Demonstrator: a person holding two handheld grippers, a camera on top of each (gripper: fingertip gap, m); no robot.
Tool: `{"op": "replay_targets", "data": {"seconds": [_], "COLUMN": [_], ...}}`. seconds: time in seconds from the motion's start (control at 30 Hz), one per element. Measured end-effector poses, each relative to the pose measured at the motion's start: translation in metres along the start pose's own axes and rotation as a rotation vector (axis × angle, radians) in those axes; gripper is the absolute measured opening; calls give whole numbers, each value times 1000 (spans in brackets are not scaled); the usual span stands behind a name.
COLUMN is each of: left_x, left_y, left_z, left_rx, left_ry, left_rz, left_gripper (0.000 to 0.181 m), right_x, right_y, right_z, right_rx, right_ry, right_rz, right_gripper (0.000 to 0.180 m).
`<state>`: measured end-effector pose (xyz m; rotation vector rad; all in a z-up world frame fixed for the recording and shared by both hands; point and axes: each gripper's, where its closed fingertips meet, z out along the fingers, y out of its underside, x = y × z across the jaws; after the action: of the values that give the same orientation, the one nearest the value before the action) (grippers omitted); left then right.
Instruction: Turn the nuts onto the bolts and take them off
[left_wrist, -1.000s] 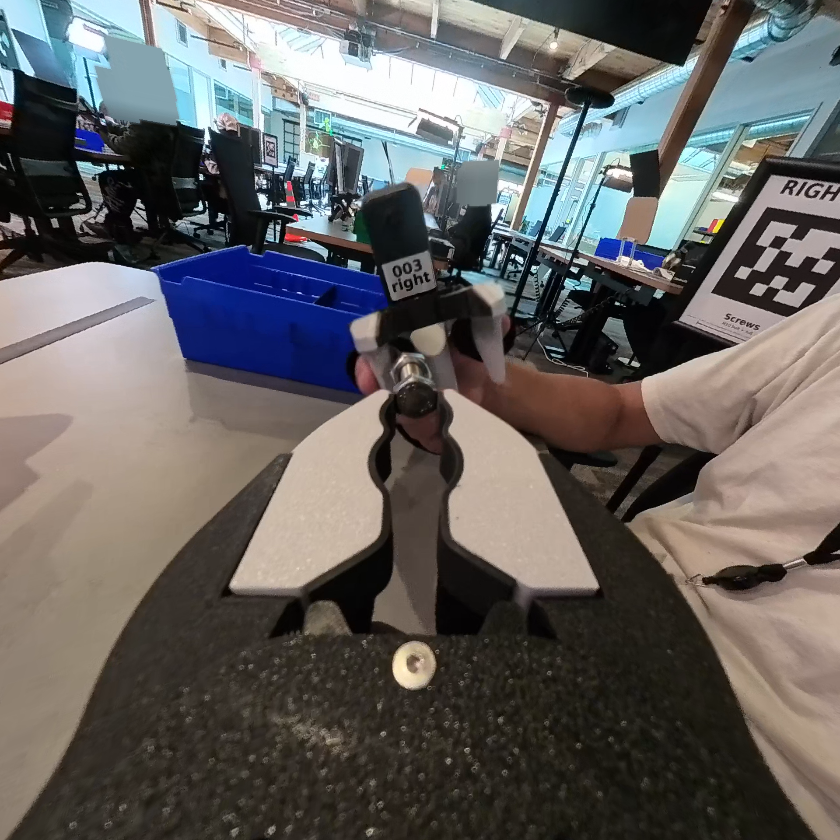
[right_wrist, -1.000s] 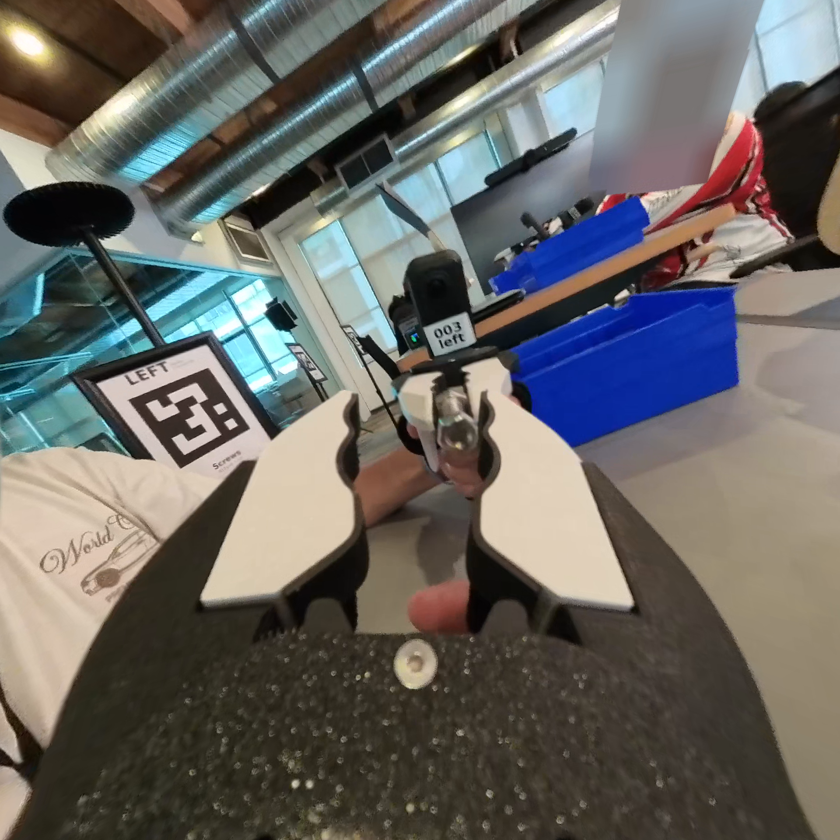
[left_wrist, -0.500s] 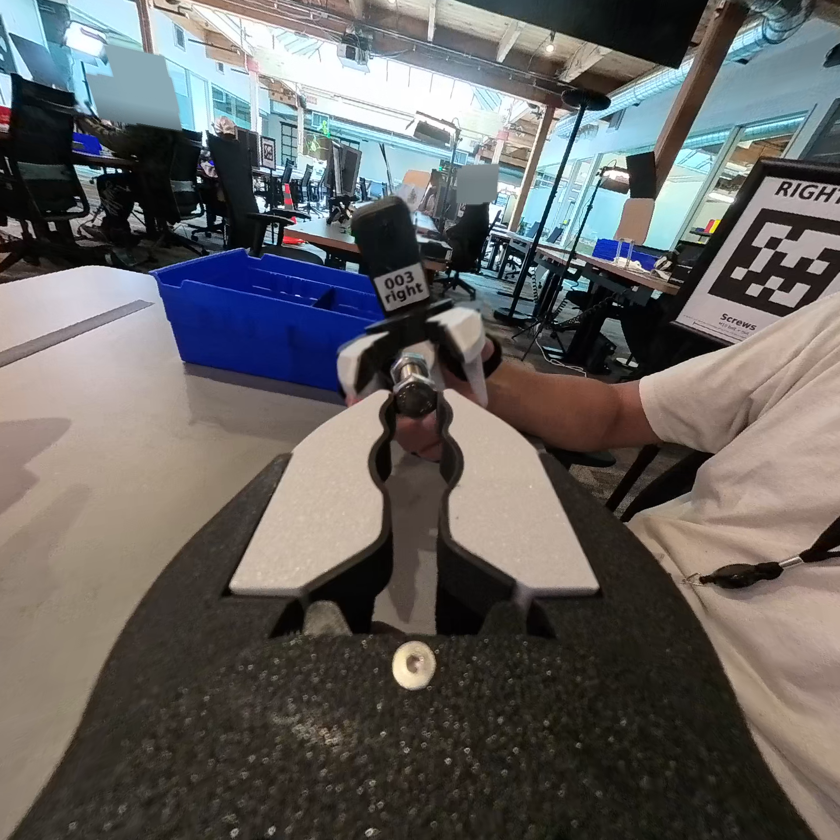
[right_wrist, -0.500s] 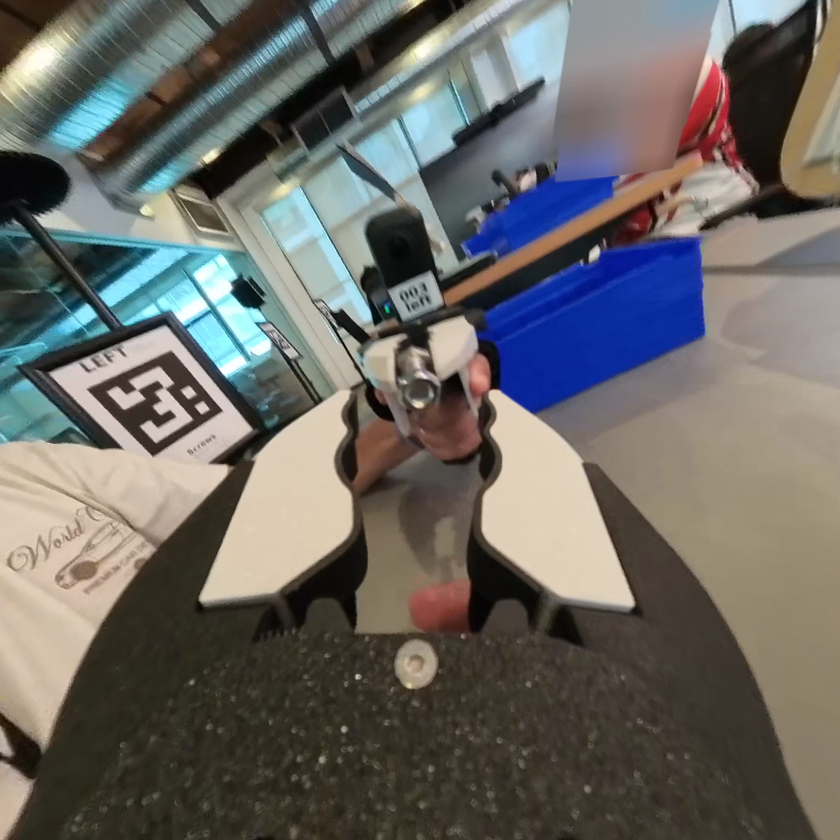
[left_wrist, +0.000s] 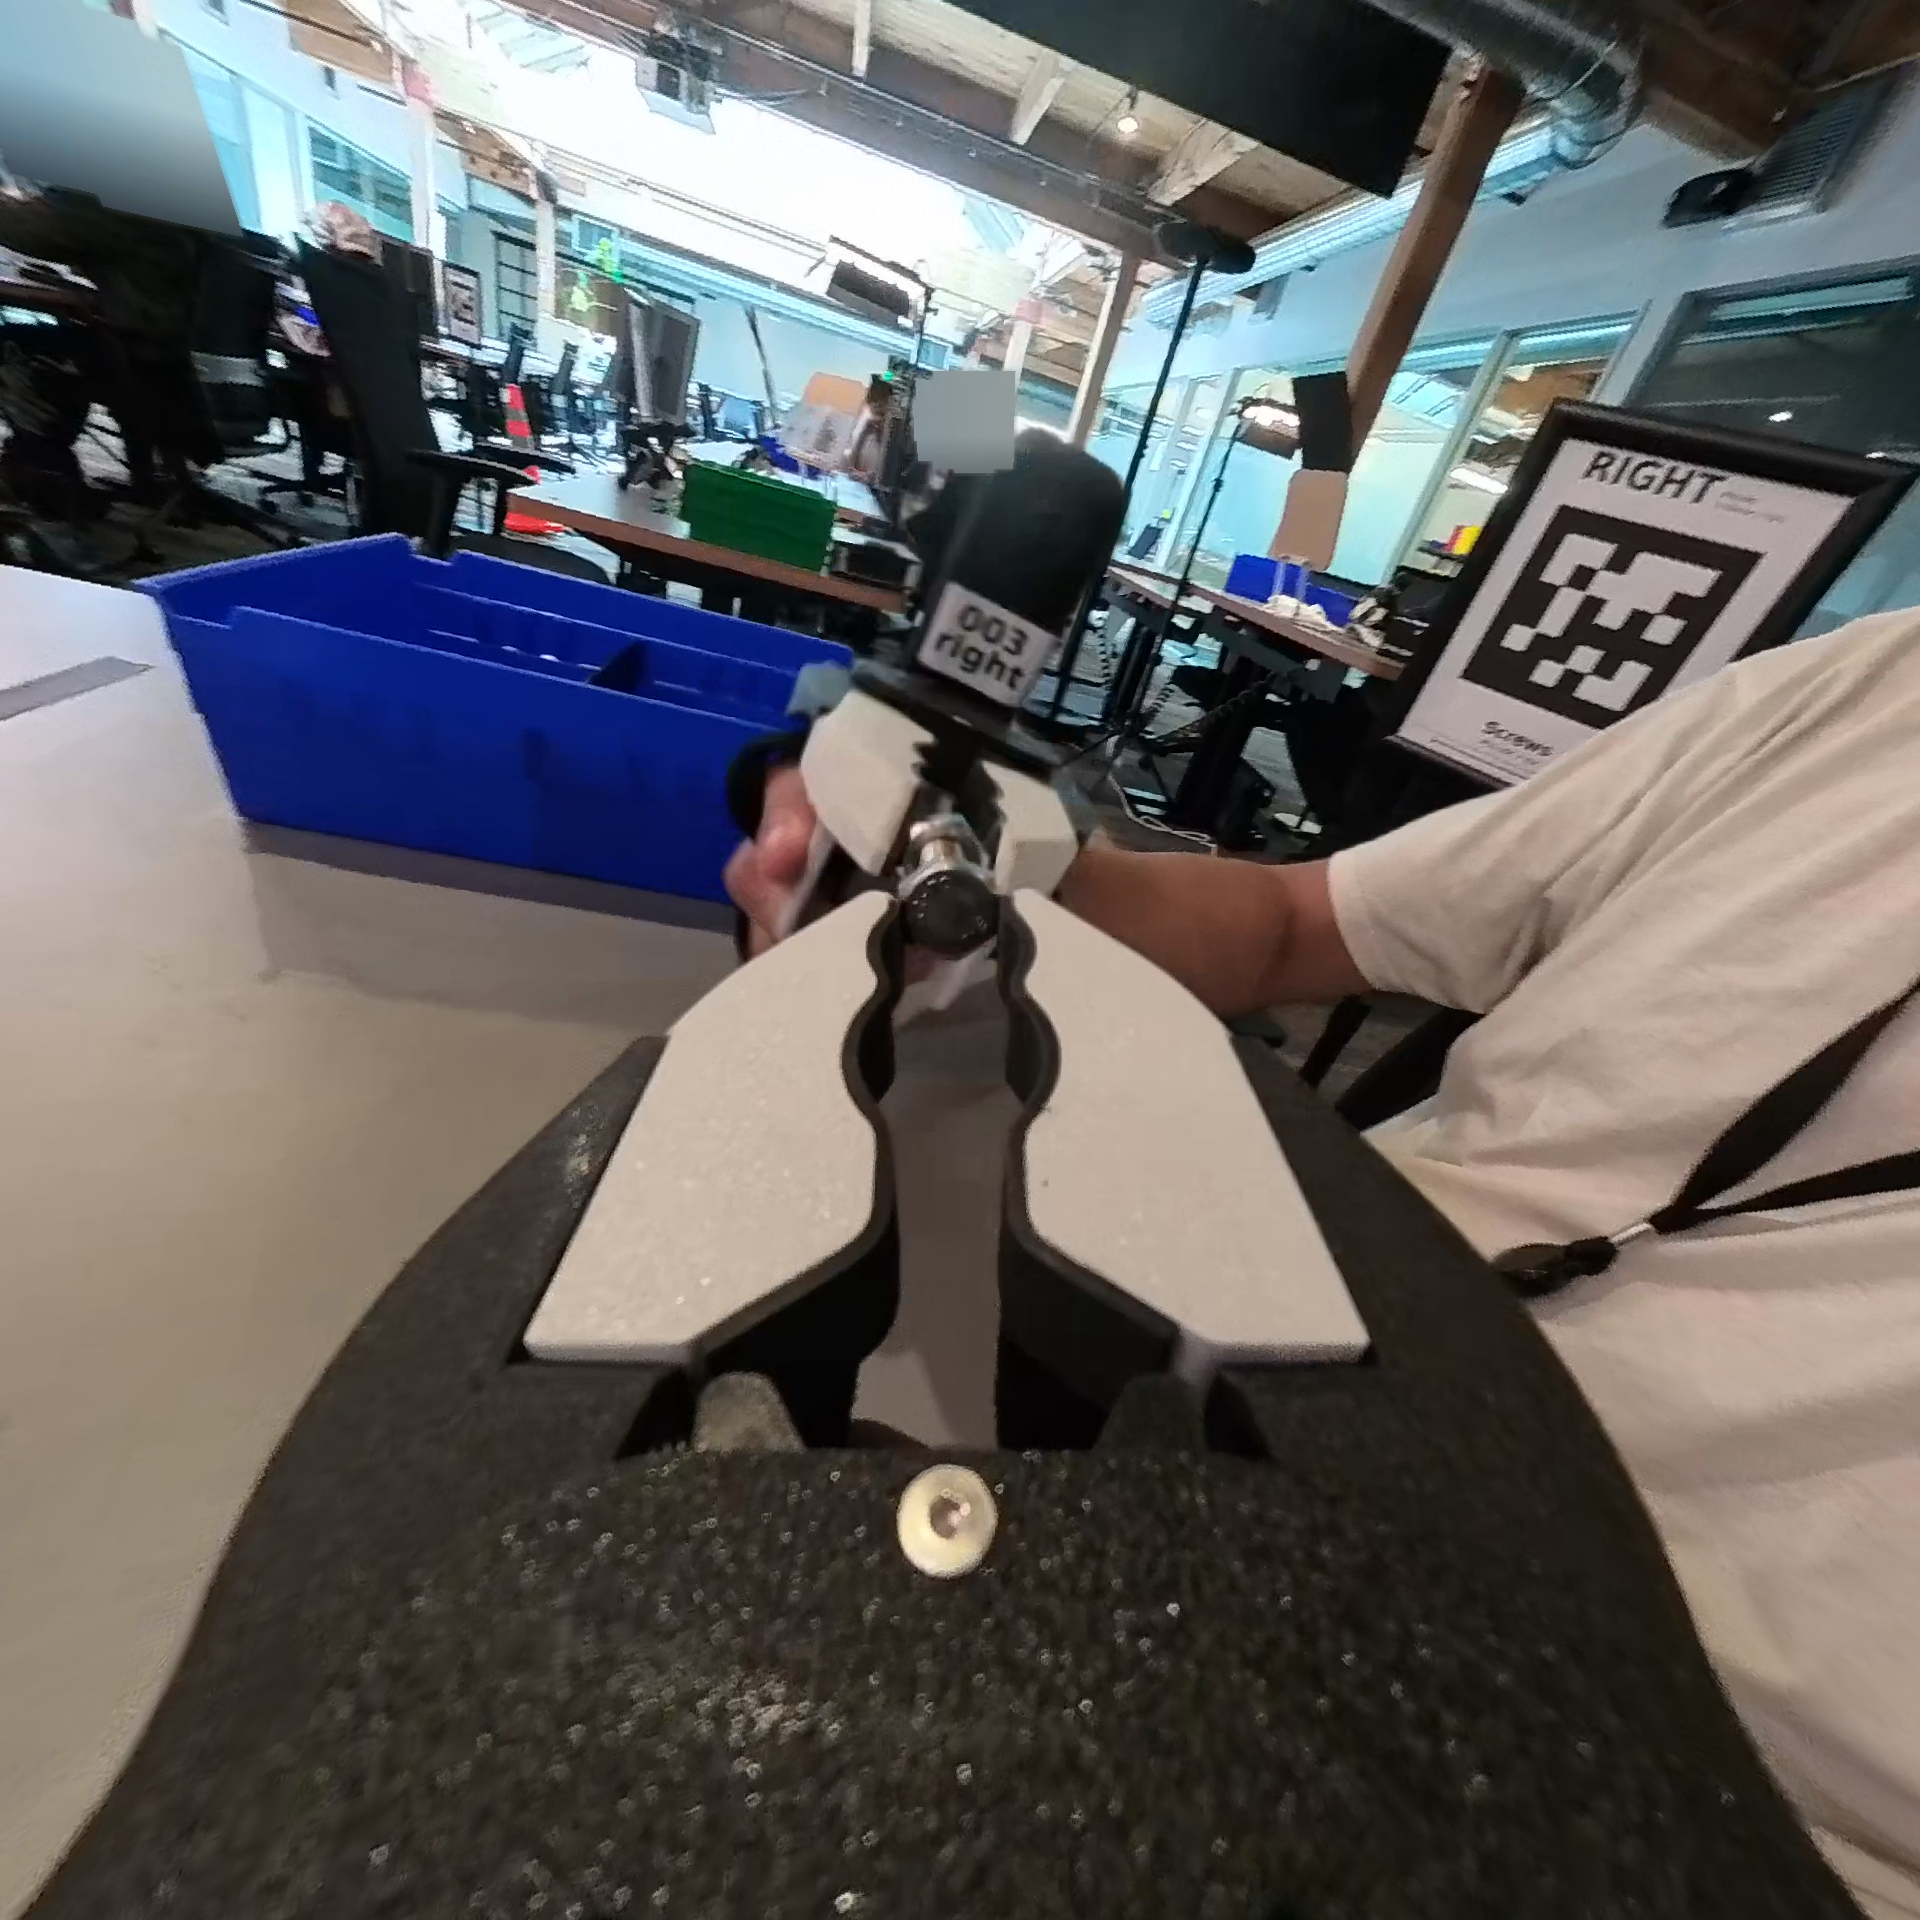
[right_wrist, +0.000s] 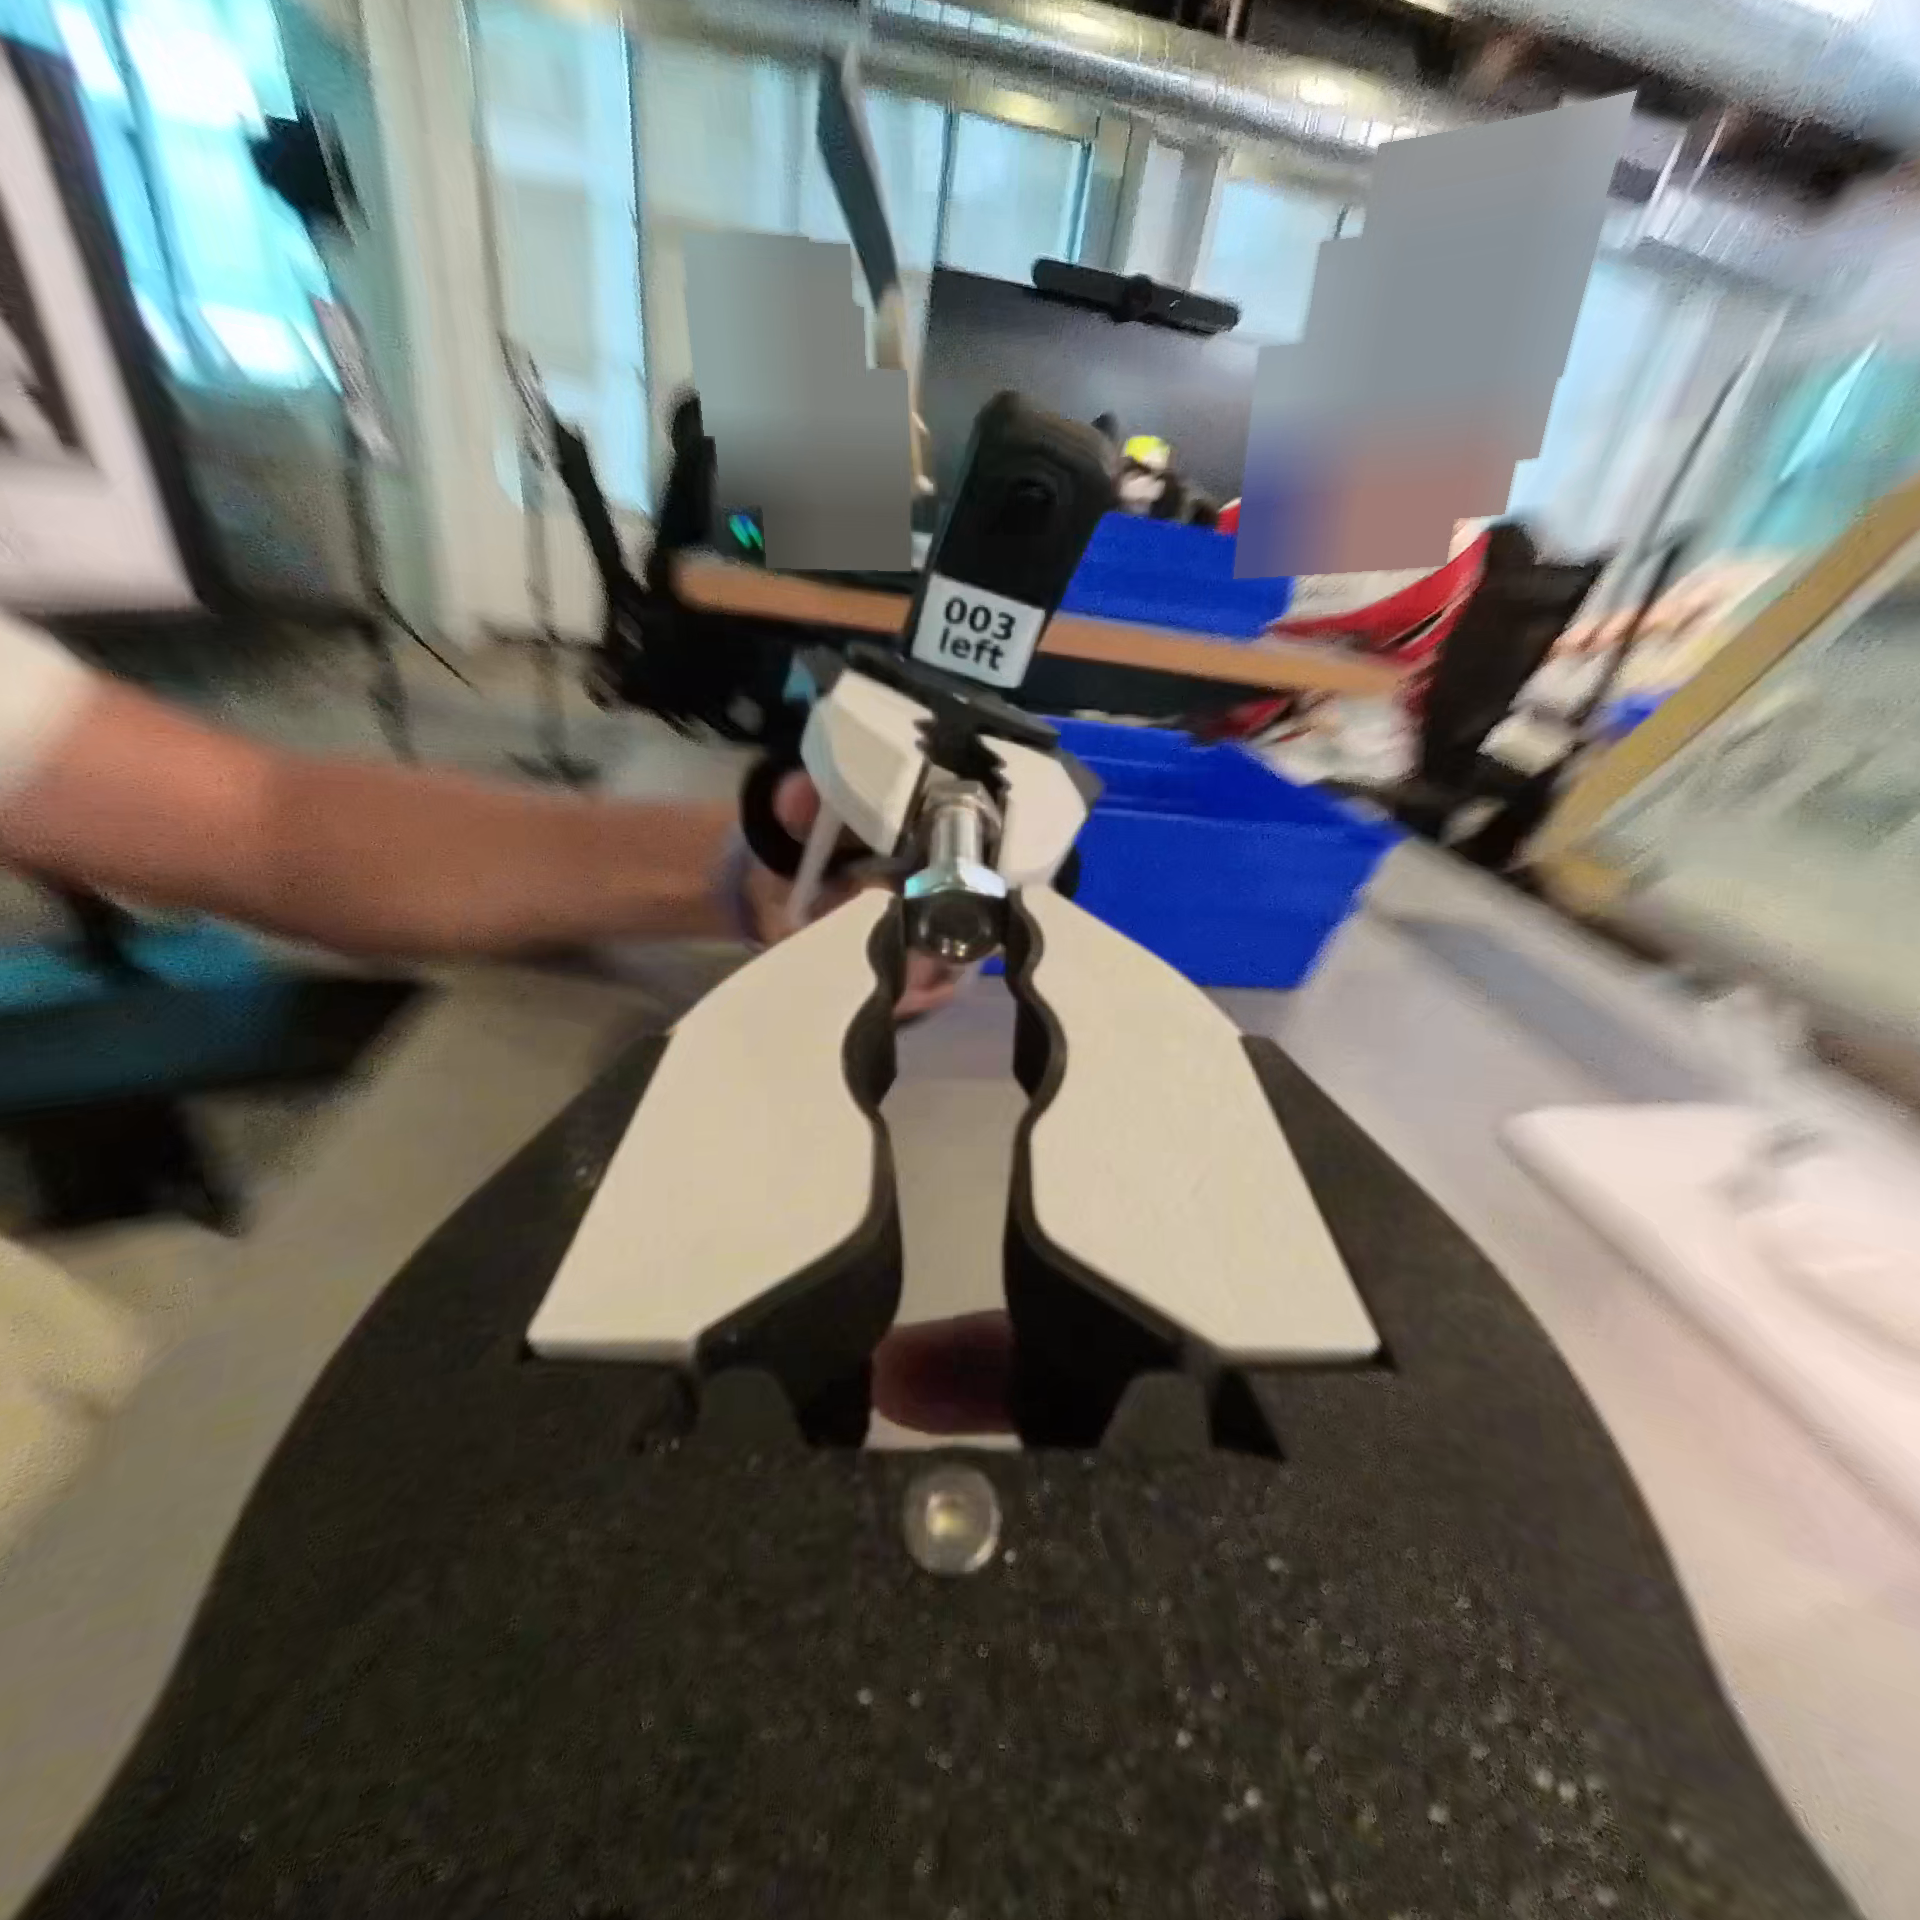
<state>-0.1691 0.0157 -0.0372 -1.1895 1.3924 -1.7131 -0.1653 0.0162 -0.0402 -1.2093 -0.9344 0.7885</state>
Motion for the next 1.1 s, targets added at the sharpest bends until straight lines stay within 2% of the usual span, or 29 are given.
{"op": "replay_targets", "data": {"seconds": [0.1,0.2,0.27,0.3,0.4,0.47,0.53,0.6,0.67,0.73,0.8,0.93,1.03,1.1], "left_x": [6,3,3,4,6,6,4,0,-4,-6,-8,-9,-8,-7], "left_y": [3,6,6,6,1,-4,-7,-7,-4,0,3,5,6,6], "left_z": [0,1,2,2,0,-3,-5,-6,-5,-3,-2,-1,0,0], "left_rx": [-15,-19,-21,-21,5,24,35,28,10,-15,-28,-38,-42,-40], "left_ry": [55,55,59,61,65,54,38,2,-34,-53,-65,-69,-65,-49], "left_rz": [-40,-61,-59,-56,-48,-35,-20,6,32,47,55,60,57,39], "left_gripper": [16,16,16,16,16,16,16,16,16,16,16,16,16,16], "right_x": [-4,0,-1,-4,-7,-1,2,-8,-3,-2,-3,0,-1,-2], "right_y": [2,5,6,6,4,4,7,2,2,0,0,1,2,2], "right_z": [-1,-3,-4,-4,-3,-6,-5,-3,-1,-1,0,0,0,0], "right_rx": [-69,-116,-103,-89,-60,-43,-16,41,93,139,151,152,135,109], "right_ry": [115,200,228,207,135,92,10,-172,-232,-299,-321,-276,-233,-175], "right_rz": [-472,-685,-709,-669,-331,-52,315,663,905,1048,1092,1046,907,738], "right_gripper": [18,18,18,22,58,52,51,49,44,41,40,23,18,18]}}
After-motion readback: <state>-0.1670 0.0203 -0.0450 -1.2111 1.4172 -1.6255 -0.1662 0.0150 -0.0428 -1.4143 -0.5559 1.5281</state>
